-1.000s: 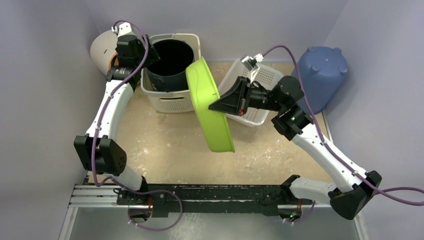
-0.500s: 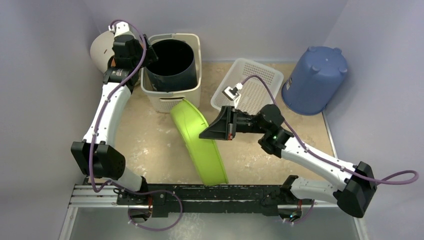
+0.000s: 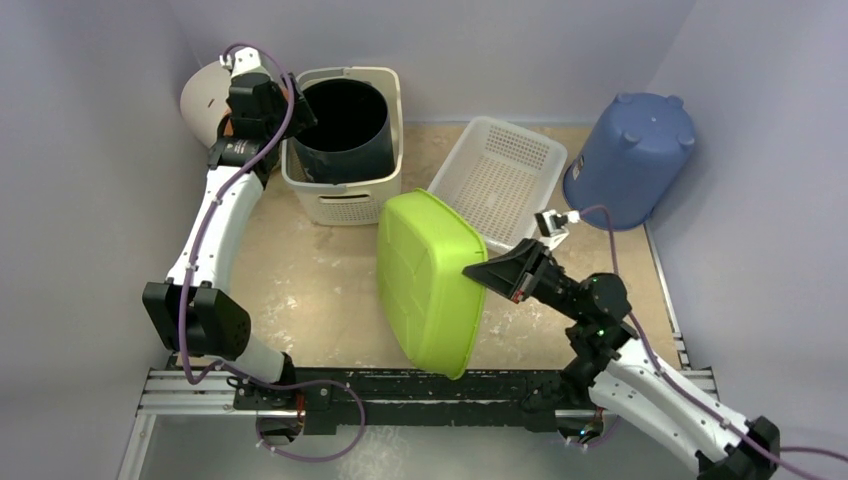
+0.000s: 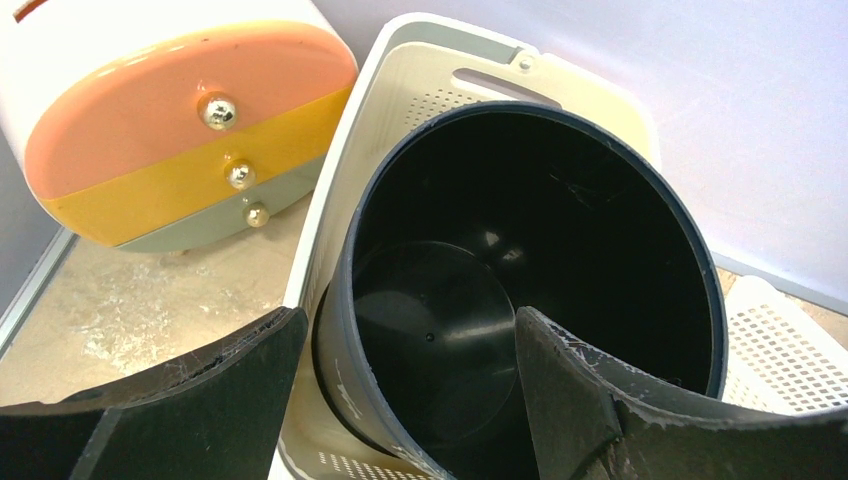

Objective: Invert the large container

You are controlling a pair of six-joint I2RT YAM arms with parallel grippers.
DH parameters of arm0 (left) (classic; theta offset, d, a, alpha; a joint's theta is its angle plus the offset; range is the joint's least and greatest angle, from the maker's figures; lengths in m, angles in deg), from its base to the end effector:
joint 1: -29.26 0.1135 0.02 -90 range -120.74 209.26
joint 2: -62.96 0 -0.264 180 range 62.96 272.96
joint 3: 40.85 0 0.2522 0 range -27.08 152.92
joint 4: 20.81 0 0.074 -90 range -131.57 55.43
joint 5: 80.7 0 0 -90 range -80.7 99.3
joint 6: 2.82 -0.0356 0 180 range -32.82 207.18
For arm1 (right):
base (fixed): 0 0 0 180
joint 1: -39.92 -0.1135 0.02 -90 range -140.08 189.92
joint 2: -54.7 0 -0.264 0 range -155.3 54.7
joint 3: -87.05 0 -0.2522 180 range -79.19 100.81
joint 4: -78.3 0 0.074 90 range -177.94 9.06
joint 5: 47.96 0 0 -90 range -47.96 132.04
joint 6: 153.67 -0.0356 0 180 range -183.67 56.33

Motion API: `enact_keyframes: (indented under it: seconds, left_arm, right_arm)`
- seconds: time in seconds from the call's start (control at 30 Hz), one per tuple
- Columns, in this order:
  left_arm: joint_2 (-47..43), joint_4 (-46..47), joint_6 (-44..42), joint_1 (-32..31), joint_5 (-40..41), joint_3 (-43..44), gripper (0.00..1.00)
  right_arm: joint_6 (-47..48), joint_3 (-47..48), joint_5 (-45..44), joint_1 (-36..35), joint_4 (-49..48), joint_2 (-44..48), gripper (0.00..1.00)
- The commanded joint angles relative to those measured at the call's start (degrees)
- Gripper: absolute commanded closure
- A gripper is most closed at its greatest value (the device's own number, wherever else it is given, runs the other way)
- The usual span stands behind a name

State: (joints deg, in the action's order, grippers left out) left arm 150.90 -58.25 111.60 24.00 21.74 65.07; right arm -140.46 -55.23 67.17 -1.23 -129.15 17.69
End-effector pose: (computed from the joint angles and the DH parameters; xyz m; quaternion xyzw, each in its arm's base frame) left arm 0.3522 -0.0247 0.4189 -0.1968 0.7899 -0.0615 0.5775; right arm 0.1068 0.1134 0.3257 -0.0242 0.5346 0.7751 0.3358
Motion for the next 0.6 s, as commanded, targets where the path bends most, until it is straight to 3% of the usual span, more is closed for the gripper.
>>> enact_keyframes:
  seconds: [0.0, 0.27, 0.57]
  left_arm:
    - [-1.9, 2.8, -0.1, 0.3, 0.3, -0.8, 0.23]
    - [-0.6, 3.7, 0.5, 0.3, -0.2, -0.5, 0.24]
    - [-0.6, 3.2, -0.5, 0.3, 0.6, -1.4, 0.23]
  right_arm:
    - [-2.5, -5.0, -4.0, 4.9, 19.9, 4.8, 1.0]
    - [6.8, 5.0, -7.4, 6.9, 44.5, -4.1, 1.0]
    - [14.2, 8.6, -6.5, 8.7, 63.5, -11.3, 1.0]
